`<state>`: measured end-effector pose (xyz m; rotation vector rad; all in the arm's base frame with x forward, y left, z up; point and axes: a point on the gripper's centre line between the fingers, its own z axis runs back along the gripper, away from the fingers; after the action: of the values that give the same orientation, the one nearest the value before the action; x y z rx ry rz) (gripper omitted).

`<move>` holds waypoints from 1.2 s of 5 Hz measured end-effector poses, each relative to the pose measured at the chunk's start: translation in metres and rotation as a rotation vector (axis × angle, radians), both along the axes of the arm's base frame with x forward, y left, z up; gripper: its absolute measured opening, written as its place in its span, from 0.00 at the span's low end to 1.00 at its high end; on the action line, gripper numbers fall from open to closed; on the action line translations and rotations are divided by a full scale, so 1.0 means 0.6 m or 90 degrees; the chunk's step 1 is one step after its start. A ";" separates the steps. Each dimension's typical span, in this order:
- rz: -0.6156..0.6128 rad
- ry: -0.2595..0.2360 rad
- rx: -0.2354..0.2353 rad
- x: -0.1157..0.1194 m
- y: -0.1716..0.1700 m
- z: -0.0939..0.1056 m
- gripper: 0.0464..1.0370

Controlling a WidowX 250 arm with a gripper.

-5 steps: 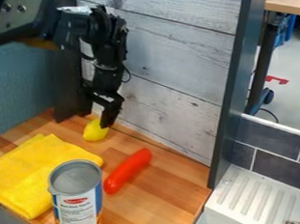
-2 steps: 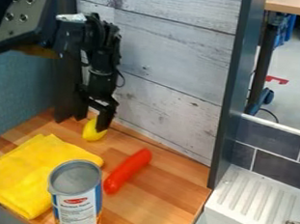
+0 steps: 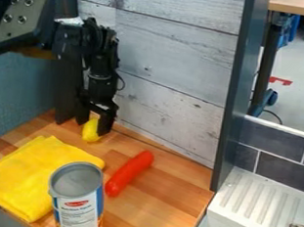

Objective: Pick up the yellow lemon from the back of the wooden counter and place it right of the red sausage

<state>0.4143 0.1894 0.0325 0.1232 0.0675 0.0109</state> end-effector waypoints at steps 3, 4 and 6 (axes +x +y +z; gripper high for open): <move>0.008 0.002 -0.048 -0.012 -0.002 -0.022 0.77; 0.021 0.005 -0.062 -0.033 0.001 -0.008 0.78; 0.046 -0.070 -0.059 -0.088 -0.044 0.097 0.78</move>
<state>0.3616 0.1630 0.0909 0.0272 -0.0371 0.0869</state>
